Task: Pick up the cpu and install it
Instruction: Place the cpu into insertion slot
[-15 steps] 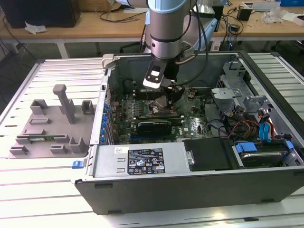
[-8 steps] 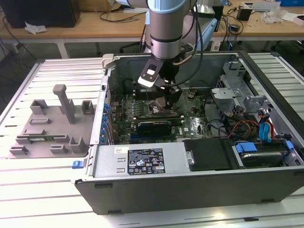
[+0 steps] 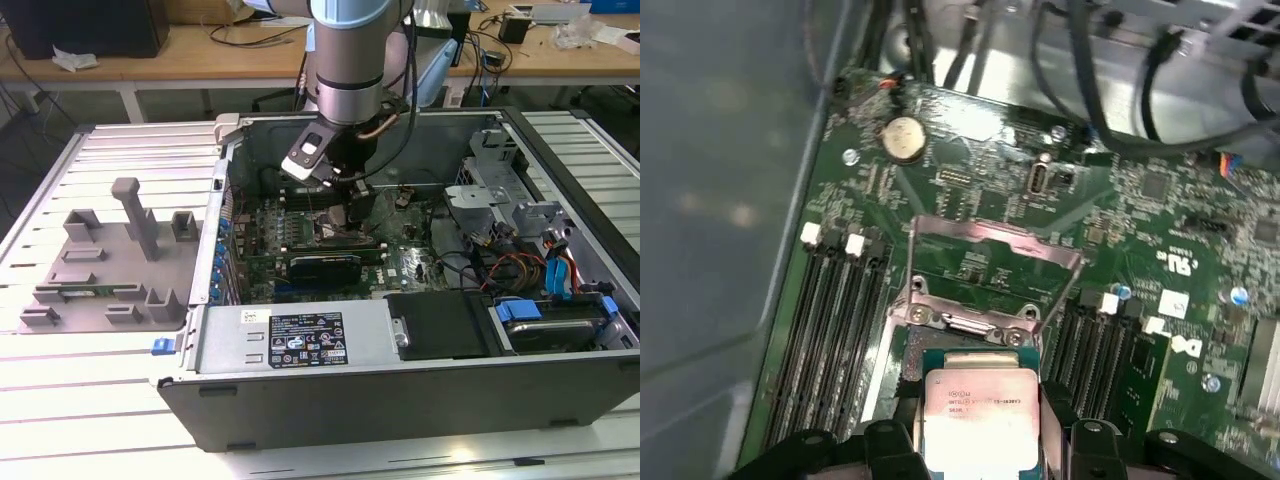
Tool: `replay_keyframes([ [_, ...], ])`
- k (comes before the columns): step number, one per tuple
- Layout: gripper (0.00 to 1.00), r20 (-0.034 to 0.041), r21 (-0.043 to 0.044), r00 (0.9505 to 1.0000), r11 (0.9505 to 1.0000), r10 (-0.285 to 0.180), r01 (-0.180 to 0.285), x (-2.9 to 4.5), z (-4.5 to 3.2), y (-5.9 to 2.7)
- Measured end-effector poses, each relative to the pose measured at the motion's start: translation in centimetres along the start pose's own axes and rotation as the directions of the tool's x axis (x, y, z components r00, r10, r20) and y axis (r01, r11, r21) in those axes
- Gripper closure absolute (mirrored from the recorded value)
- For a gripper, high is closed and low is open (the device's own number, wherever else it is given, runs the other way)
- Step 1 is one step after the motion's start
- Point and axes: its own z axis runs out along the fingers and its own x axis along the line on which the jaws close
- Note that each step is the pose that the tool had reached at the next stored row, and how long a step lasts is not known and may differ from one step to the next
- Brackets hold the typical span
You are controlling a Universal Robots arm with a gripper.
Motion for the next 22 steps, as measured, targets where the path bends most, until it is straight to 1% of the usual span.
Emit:
replay_keyframes([
  [1,0.45,0.0013,-0.0001,0.9995,0.9995,0.031,-0.031,0.0,0.02,0.0],
  [2,0.45,0.0036,-0.0005,0.9963,0.9963,0.086,-0.086,0.0,0.04,0.0],
  [3,0.45,0.0056,-0.0009,0.9911,0.9911,0.133,-0.133,0.0,0.07,0.0],
  [5,0.45,0.007,-0.0012,0.9856,0.9856,0.169,-0.169,0.0,0.1,-0.01],
  [6,0.45,0.0056,-0.0014,0.9845,0.9846,0.175,-0.175,0.0,0.12,-0.01],
  [7,0.45,0.0027,-0.0016,0.9845,0.9845,0.175,-0.175,0.0,0.14,-0.01],
  [8,0.45,-0.0026,-0.0017,0.9845,0.9845,0.176,-0.176,0.01,0.22,-0.01],
  [10,0.45,-0.0051,-0.0016,0.9846,0.9846,0.175,-0.175,0.12,0.36,0.0],
  [11,0.45,-0.0053,-0.0016,0.9847,0.9847,0.174,-0.174,0.17,0.4,-0.01],
  [16,0.45,-0.0054,-0.0016,0.9847,0.9847,0.174,-0.174,0.73,0.69,-0.67],
  [19,0.45,-0.0053,-0.0015,0.9847,0.9847,0.174,-0.174,0.77,1.06,-0.76],
  [22,0.45,-0.0054,-0.0013,0.9847,0.9847,0.174,-0.174,0.81,1.65,-0.8],
])
